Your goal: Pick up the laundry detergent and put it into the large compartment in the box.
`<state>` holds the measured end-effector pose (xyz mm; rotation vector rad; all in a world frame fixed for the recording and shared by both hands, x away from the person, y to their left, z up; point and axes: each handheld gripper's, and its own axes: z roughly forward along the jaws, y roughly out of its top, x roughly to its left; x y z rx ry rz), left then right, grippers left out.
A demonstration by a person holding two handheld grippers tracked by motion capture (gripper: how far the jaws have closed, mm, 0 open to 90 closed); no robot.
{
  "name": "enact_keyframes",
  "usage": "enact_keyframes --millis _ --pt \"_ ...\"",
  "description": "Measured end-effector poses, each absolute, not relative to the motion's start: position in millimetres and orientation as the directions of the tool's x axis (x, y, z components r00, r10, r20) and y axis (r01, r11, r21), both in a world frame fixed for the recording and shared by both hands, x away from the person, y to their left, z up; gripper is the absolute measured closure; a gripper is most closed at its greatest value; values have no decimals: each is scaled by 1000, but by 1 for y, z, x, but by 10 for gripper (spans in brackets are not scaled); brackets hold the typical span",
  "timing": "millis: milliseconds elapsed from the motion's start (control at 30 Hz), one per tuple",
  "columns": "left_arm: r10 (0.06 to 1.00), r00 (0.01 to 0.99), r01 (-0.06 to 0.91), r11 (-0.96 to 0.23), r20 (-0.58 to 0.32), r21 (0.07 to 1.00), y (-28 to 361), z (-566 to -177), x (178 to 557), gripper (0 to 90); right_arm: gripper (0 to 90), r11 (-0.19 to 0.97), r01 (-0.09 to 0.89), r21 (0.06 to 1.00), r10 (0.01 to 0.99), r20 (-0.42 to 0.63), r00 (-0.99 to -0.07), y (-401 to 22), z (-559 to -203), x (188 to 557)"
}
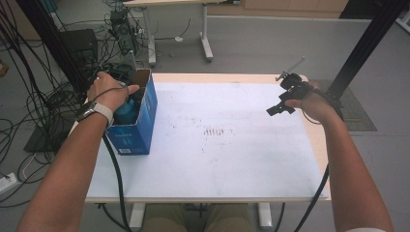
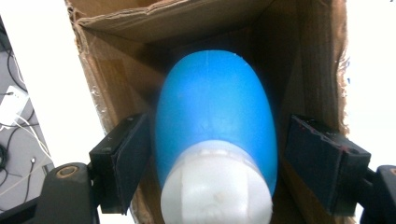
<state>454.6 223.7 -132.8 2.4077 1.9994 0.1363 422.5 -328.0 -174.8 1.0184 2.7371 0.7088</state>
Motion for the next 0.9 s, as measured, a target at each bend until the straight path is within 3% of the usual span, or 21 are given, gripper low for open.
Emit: enact_keyframes --millis 33,133,900 --pt "981 181 981 -185 62 63 224 -131 454 165 107 661 583 473 647 35 -762 -328 -174 422" --pt "981 187 979 -191 59 64 224 -126 454 132 107 663 583 470 646 34 -762 -327 -174 422" --pt "956 291 951 -293 33 99 217 -79 444 85 107 662 581 473 651 22 -759 -332 -167 412"
